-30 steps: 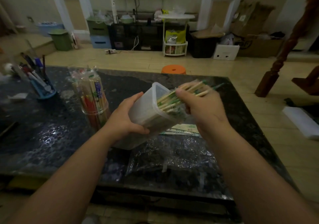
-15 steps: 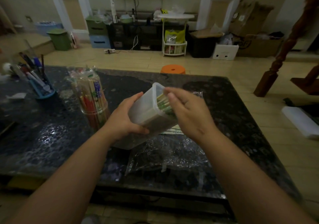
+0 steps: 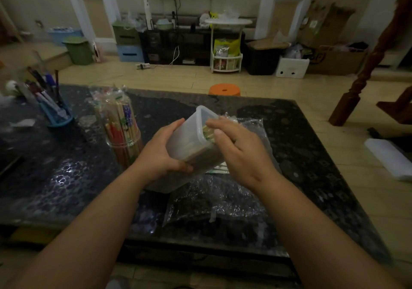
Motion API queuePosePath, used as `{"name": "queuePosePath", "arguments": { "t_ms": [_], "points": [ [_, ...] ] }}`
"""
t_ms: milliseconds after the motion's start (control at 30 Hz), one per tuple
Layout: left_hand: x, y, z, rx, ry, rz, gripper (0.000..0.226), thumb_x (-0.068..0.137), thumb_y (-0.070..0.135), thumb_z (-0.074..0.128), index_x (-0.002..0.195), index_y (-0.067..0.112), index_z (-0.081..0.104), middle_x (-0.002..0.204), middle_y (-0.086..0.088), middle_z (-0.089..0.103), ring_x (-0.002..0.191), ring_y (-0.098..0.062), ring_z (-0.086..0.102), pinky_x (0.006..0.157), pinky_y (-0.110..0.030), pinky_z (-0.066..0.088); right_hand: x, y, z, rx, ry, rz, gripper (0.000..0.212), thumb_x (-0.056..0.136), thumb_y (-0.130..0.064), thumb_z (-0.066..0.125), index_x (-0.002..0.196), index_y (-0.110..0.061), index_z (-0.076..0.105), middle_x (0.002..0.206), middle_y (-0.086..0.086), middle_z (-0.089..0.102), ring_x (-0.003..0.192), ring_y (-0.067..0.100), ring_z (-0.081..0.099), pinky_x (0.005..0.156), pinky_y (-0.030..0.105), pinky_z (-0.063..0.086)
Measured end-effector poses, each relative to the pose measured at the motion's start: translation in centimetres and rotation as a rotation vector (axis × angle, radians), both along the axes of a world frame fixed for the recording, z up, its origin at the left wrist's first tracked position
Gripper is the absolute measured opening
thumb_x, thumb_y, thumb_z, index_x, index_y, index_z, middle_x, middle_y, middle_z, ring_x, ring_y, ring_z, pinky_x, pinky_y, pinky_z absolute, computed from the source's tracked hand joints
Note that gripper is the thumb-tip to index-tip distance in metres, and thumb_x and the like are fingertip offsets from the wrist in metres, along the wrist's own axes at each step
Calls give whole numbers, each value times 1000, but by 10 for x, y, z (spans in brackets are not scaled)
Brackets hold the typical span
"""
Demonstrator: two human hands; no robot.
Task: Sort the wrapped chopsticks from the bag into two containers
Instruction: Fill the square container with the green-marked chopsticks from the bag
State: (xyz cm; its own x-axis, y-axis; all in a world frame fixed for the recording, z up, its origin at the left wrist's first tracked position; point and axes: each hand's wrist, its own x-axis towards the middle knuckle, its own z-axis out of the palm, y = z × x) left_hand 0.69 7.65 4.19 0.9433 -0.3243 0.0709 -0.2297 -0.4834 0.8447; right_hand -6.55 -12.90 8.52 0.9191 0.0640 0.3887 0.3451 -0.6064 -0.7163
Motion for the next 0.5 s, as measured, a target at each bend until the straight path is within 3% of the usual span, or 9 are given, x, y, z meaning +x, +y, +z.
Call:
{"name": "queuePosePath", "arguments": {
  "t_ms": [100,200,267,333,433,500],
  "points": [
    [0,0,0,-13,-3,11,125,36,49,85,148,48,30,145,16,36,131,-14,39,110,-47,38,2,-5,-1,222,-9,-23,43,98,-40,38,132,-27,61,134,-9,58,123,3,49,102,36,47],
    [1,2,-1,-41,3,29,126,35,49,84,149,47,31,147,12,37,132,-16,40,108,-45,38,5,-12,1,271,-64,-169,34,97,-38,40,118,-27,64,112,-9,62,102,5,58,83,36,55],
    [3,4,-3,-69,7,49,126,35,48,86,149,46,32,149,11,37,133,-16,40,109,-48,38,7,-21,2,132,-56,-297,16,97,-29,48,99,-23,63,94,-8,62,85,10,58,73,39,54],
    [5,5,-4,-88,9,65,125,36,49,88,148,48,33,150,12,38,134,-17,41,110,-53,38,11,-33,-2,-50,99,-315,13,95,-24,50,88,-19,60,83,-2,60,78,18,58,70,41,51],
    [6,7,-5,-97,4,82,122,36,51,88,146,48,34,150,11,39,134,-18,42,109,-55,39,15,-42,-12,-352,442,-144,14,93,-25,53,84,-18,62,82,1,64,77,21,62,72,40,54],
    [6,8,-6,-112,2,84,121,37,50,88,146,45,36,149,11,41,133,-18,44,108,-54,41,15,-42,-20,-445,602,-21,14,91,-25,54,81,-21,63,78,0,68,76,19,66,72,36,55]
  ]
}}
